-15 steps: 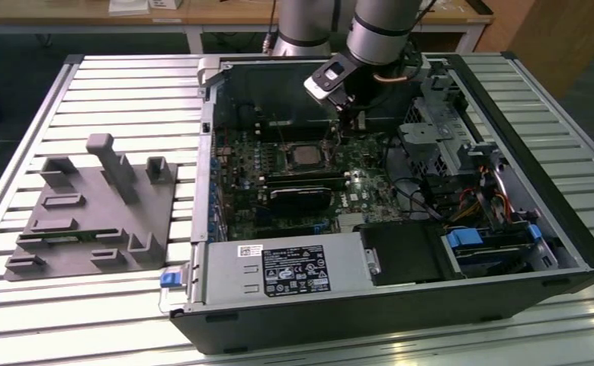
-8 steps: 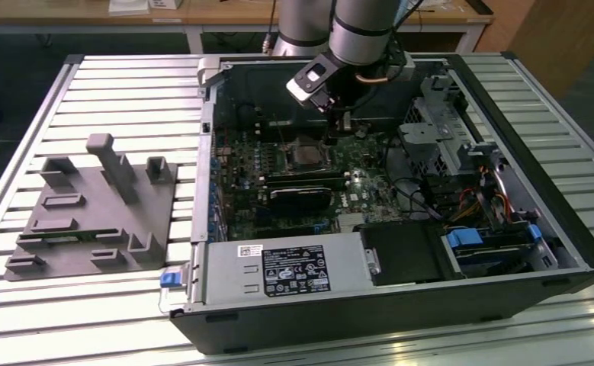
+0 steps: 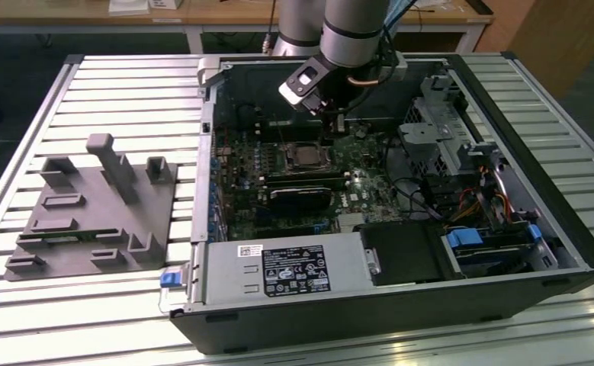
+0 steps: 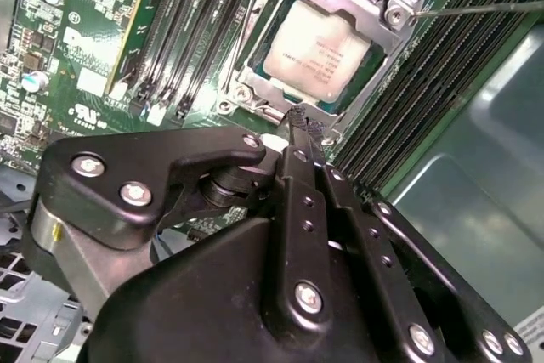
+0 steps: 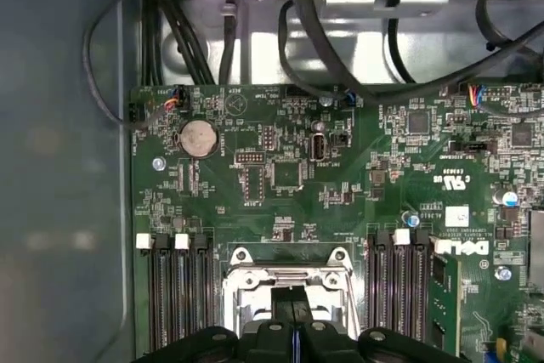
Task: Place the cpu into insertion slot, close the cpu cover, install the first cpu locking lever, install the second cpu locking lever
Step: 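Close the cpu cover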
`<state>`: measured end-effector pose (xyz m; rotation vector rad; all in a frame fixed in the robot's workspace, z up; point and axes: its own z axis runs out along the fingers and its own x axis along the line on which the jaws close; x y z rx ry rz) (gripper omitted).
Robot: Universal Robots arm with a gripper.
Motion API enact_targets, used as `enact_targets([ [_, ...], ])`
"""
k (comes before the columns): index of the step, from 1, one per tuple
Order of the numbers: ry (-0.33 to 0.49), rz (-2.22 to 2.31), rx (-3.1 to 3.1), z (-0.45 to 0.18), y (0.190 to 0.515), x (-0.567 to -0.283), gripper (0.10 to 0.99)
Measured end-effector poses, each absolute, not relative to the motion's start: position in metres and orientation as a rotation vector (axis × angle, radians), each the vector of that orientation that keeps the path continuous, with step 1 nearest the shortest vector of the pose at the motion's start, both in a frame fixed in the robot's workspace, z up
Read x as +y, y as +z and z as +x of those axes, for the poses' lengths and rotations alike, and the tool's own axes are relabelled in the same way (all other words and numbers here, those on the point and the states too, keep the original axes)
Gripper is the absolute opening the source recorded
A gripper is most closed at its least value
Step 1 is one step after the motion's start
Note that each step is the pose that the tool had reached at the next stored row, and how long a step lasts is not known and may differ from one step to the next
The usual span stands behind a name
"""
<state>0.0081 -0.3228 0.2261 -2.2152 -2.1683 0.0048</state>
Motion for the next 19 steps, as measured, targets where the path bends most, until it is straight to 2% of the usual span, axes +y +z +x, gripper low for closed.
enact_targets([
  [19,-0.001,-2.186,-2.199,-0.026,0.215,-0.325,0.106],
])
